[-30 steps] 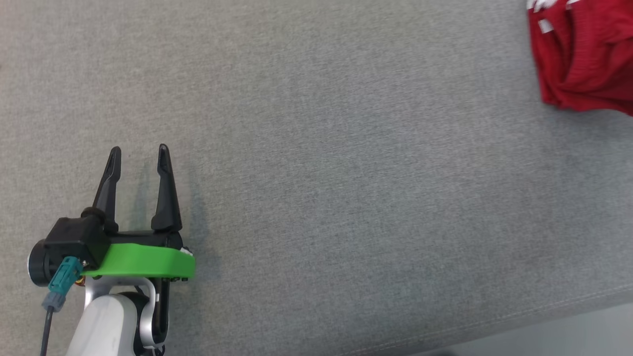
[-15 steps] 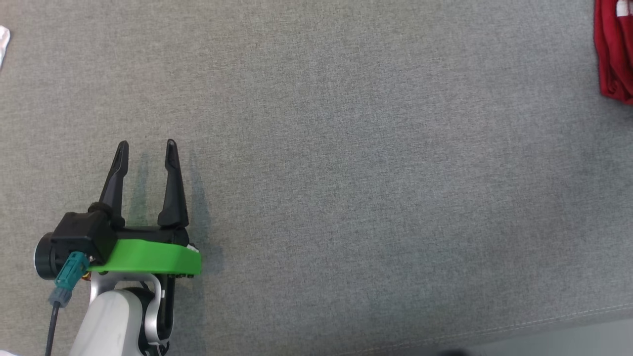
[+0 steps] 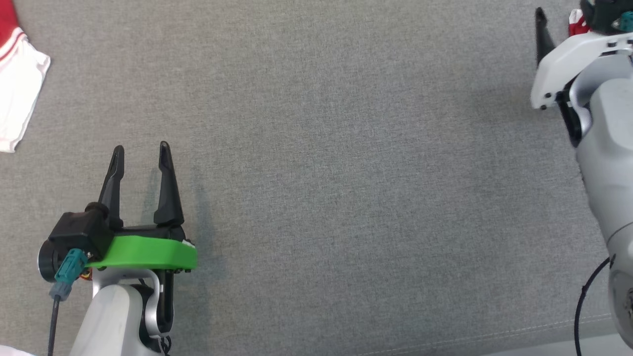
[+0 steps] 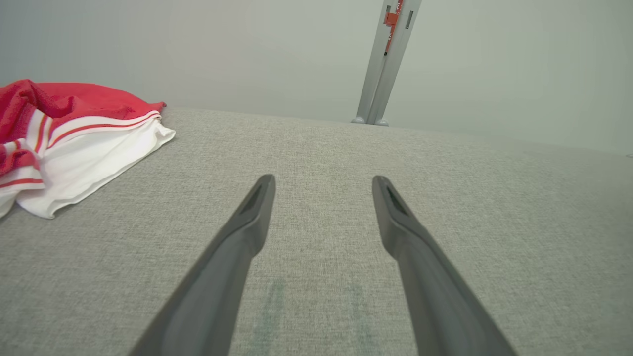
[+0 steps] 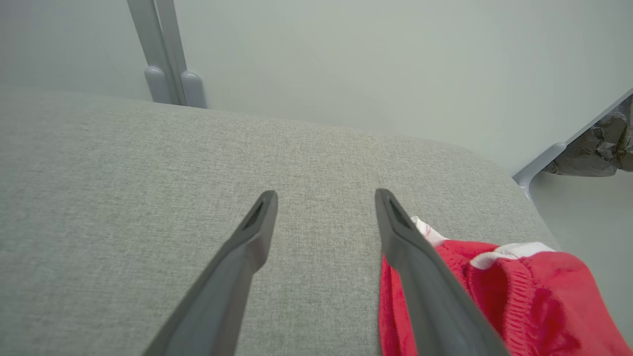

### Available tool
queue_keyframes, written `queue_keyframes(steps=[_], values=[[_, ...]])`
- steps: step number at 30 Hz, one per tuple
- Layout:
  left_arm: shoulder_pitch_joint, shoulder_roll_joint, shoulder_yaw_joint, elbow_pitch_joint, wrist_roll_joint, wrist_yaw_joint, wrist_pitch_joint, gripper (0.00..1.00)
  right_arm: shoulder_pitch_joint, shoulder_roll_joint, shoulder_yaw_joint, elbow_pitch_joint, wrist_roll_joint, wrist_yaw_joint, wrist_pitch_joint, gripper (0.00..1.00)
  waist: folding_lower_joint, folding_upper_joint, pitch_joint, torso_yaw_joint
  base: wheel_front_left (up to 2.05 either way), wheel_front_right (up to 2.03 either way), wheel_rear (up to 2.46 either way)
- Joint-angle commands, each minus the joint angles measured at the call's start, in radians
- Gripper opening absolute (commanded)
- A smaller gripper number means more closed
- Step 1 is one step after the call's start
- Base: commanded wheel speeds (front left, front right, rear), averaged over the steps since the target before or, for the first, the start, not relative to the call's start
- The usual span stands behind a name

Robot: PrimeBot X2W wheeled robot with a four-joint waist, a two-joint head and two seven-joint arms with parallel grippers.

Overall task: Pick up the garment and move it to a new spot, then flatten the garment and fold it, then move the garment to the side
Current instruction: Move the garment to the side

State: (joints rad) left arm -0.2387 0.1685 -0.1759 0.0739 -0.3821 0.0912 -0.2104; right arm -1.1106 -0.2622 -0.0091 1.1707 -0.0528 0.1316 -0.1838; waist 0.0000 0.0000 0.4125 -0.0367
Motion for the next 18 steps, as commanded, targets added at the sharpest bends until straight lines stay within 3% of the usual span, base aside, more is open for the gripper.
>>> queue_keyframes(steps=[1, 6, 12, 18], values=[[-0.016, -0.004, 0.009, 0.021, -0.013, -0.001, -0.013, 1.0, 0.017, 0.016, 0.031, 0.003, 0.023, -0.002, -0.013, 1.0, 0.0, 0.0, -0.052, 0.014, 0.0, 0.0, 0.0], [-0.019, -0.016, 0.031, 0.101, -0.016, 0.002, -0.039, 1.0, 0.064, 0.085, 0.147, -0.023, 0.111, -0.002, -0.049, 1.0, 0.0, 0.0, -0.119, 0.028, 0.0, 0.0, 0.0], [0.019, -0.042, 0.053, 0.162, -0.03, -0.008, -0.052, 1.0, 0.169, 0.096, 0.261, -0.111, 0.222, -0.002, -0.075, 1.0, 0.0, 0.0, -0.187, 0.044, 0.0, 0.0, 0.0], [0.068, -0.061, 0.077, 0.178, -0.016, -0.017, -0.056, 1.0, 0.327, 0.097, 0.296, -0.284, 0.297, -0.002, -0.082, 1.0, 0.0, 0.0, -0.245, 0.044, 0.0, 0.0, 0.0]])
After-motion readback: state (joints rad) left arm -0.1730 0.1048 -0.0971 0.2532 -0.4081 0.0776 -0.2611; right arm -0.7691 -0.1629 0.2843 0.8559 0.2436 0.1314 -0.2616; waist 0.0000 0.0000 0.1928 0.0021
